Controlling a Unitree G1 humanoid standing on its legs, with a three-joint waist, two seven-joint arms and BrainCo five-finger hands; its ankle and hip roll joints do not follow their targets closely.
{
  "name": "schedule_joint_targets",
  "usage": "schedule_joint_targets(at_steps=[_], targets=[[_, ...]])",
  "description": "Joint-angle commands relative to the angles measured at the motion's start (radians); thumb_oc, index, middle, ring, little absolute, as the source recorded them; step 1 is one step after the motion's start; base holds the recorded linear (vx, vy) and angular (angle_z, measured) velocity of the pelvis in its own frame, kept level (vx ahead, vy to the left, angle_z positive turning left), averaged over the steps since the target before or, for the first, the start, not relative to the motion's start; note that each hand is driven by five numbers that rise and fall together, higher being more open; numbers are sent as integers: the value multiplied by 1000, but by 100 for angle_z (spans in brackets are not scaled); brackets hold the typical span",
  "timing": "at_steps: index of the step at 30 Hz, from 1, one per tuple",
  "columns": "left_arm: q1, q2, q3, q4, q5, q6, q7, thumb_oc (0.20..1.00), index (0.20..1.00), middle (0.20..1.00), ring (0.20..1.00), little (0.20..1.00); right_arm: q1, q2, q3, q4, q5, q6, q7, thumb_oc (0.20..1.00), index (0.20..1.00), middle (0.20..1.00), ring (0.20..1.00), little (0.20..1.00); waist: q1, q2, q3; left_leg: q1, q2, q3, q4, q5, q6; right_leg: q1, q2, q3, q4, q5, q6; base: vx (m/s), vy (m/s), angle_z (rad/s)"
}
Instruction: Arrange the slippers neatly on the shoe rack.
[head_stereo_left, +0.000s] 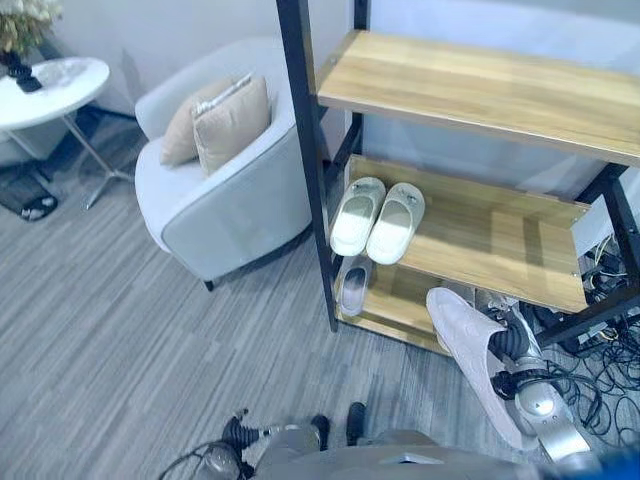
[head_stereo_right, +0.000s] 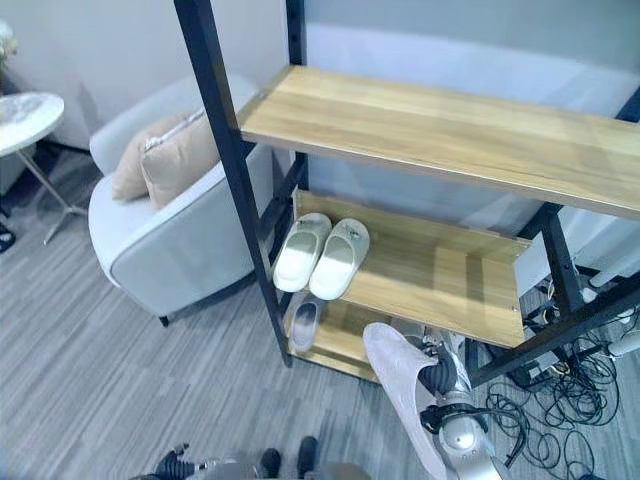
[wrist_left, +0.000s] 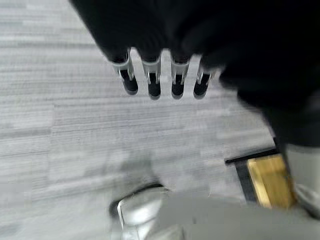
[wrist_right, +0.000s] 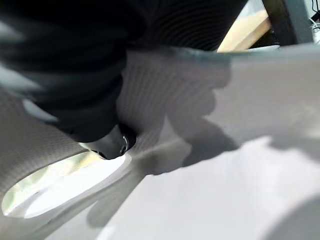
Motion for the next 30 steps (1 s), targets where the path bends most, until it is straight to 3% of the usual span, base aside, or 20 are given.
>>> schedule_joint_targets(at_steps=[1, 2, 4, 11, 12, 13, 14, 18, 19, 20, 22, 24, 25, 26, 30], targets=[[9, -45, -39, 18, -11, -8, 34, 1000, 1000, 1000, 1000, 1000, -3, -28, -35, -123, 57, -43, -42, 200, 200, 200, 200, 200, 9, 32, 21, 89, 45, -51, -202, 12, 15, 12, -89, 91, 126, -101, 170, 57, 85, -39], [11, -44, -37, 34, 0, -5, 34, 1000, 1000, 1000, 1000, 1000, -4, -22, -37, -113, 53, -43, -42, 200, 200, 200, 200, 200, 1, 40, 13, 115, 57, -53, -260, 24, 10, 6, -85, 93, 140, -109, 170, 130, 154, -54], [15, -46, -37, 57, 17, 7, 36, 1000, 1000, 1000, 1000, 1000, -2, -7, -29, -131, 71, -48, -38, 200, 200, 200, 200, 200, -10, 38, 1, 135, 37, -59, -274, 20, 18, -8, -101, 123, 152, -107, 175, 148, 175, -59], [-10, -41, -50, 31, 23, -6, 67, 1000, 1000, 1000, 1000, 1000, -3, 10, 3, -107, 56, -45, -45, 200, 200, 200, 200, 200, -26, 43, 35, 133, -2, 33, -186, -54, 64, -74, -130, 203, 228, -95, 201, 6, 129, -48], [-17, -41, -51, 21, 14, -9, 75, 1000, 1000, 1000, 1000, 1000, -33, 8, 9, -91, 53, -43, -56, 200, 200, 200, 200, 200, -15, 50, 57, 111, 9, 59, -165, -61, 67, -114, -147, 181, 258, -87, 209, -301, 87, -96], [-26, -34, -60, -6, 10, -14, 84, 1000, 1000, 1000, 1000, 1000, -66, 9, 20, -78, 39, -41, -68, 200, 200, 200, 200, 200, 4, 58, 76, 75, 25, 101, -129, -74, 70, -154, -198, 89, 296, -66, 223, -250, 72, -116], [-27, -27, -65, -29, 9, -20, 96, 1000, 1000, 1000, 1000, 1000, -74, 15, 23, -62, 36, -36, -67, 200, 200, 200, 200, 200, 1, 56, 84, 62, 24, 108, -97, -88, 77, -171, -213, 67, 333, -65, 219, -125, 45, -143], [-35, -17, -64, -42, -43, -35, 79, 1000, 1000, 1000, 1000, 1000, -74, -4, 25, -65, 25, -48, -82, 200, 200, 200, 200, 200, -7, 57, 120, -25, 18, 95, 112, -179, 103, -230, -218, 77, 483, -160, 186, 13, -2, -11], [-48, 0, -57, -86, -90, -49, 89, 1000, 1000, 1000, 1000, 1000, -106, -9, 16, -64, 41, -49, -101, 200, 200, 200, 200, 200, -9, 59, 139, -100, 16, 85, 208, -213, 107, -297, -223, 86, 558, -188, 177, -58, -20, 36], [-48, 0, -57, -86, -90, -49, 89, 1000, 1000, 1000, 1000, 1000, -106, -9, 16, -64, 41, -49, -101, 200, 200, 200, 200, 200, -9, 59, 139, -101, 16, 85, 208, -213, 107, -297, -223, 86, 558, -188, 177, -102, -24, 30], [-79, 29, -30, -157, -213, -70, 98, 1000, 1000, 1000, 1000, 1000, -190, -17, 23, -67, 75, -37, -135, 200, 200, 200, 200, 200, 12, 72, 178, -246, 18, 79, 407, -295, 115, -437, -217, 107, 731, -264, 160, -79, -32, 10], [-108, 31, -15, -173, -277, -78, 112, 1000, 1000, 1000, 1000, 1000, -243, -33, 37, -92, 82, -32, -149, 200, 200, 200, 200, 200, 22, 75, 182, -350, 23, 77, 519, -332, 123, -540, -207, 118, 831, -300, 147, -111, -45, 6], [-146, 31, -9, -190, -339, -88, 117, 1000, 1000, 1000, 1000, 1000, -313, -43, 45, -126, 94, -34, -172, 200, 200, 200, 200, 200, 29, 81, 188, -470, 27, 86, 628, -363, 125, -658, -198, 124, 931, -339, 137, -166, -65, 10], [-197, 42, -32, -208, -347, -94, 142, 1000, 1000, 1000, 1000, 1000, -437, -45, 67, -106, 149, -43, -190, 200, 200, 200, 200, 200, 38, 92, 184, -620, 33, 79, 761, -398, 133, -808, -191, 143, 1064, -378, 121, -145, -48, 10], [-237, 62, -88, -316, -293, -99, 198, 1000, 1000, 1000, 1000, 1000, -683, -88, 153, -127, 126, -33, -220, 200, 200, 200, 200, 200, 67, 119, 170, -906, 38, 68, 1029, -475, 152, -1102, -186, 183, 1339, -457, 97, -9, -23, 5]])
